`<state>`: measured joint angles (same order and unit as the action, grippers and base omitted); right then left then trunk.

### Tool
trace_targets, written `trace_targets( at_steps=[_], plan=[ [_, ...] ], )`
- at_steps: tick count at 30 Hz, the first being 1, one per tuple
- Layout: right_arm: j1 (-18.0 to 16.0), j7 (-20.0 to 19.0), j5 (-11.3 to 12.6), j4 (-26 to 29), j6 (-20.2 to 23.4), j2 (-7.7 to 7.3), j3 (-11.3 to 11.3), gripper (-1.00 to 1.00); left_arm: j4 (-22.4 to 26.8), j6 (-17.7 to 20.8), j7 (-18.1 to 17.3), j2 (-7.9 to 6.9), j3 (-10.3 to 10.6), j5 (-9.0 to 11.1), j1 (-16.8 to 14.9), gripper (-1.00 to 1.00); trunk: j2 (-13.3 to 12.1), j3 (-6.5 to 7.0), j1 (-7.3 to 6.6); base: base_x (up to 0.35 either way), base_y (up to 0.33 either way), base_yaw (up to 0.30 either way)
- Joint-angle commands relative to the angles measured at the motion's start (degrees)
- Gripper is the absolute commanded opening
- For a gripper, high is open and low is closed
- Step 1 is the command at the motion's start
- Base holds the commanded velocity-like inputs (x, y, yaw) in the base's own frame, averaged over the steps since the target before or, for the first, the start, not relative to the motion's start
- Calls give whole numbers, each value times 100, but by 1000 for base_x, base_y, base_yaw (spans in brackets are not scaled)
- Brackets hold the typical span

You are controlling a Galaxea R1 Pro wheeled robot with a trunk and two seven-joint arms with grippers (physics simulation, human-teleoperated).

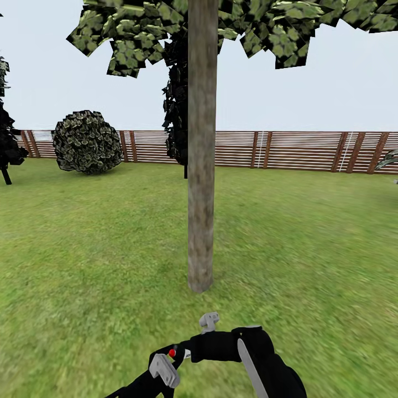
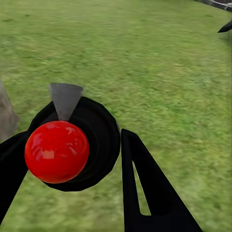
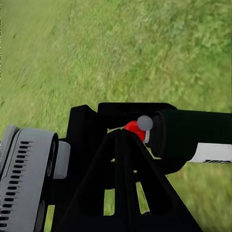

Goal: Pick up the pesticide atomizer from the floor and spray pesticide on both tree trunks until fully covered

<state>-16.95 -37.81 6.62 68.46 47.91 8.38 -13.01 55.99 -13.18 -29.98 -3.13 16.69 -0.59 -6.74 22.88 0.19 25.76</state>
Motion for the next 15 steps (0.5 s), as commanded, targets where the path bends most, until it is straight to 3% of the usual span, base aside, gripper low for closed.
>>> trace_targets(
  at_steps=[1, 15],
  plan=[
    [-2, 25, 58, -4, 48, 2, 1, -100, -2, -26, 1, -4, 10, -2, -1, -100, 4, -2, 2, 0, 0, 0],
    [-2, 28, 51, -42, 43, 48, -7, -100, -1, -26, 1, -4, 10, -2, -2, -100, 4, -2, 2, 0, 0, 0]
  ],
)
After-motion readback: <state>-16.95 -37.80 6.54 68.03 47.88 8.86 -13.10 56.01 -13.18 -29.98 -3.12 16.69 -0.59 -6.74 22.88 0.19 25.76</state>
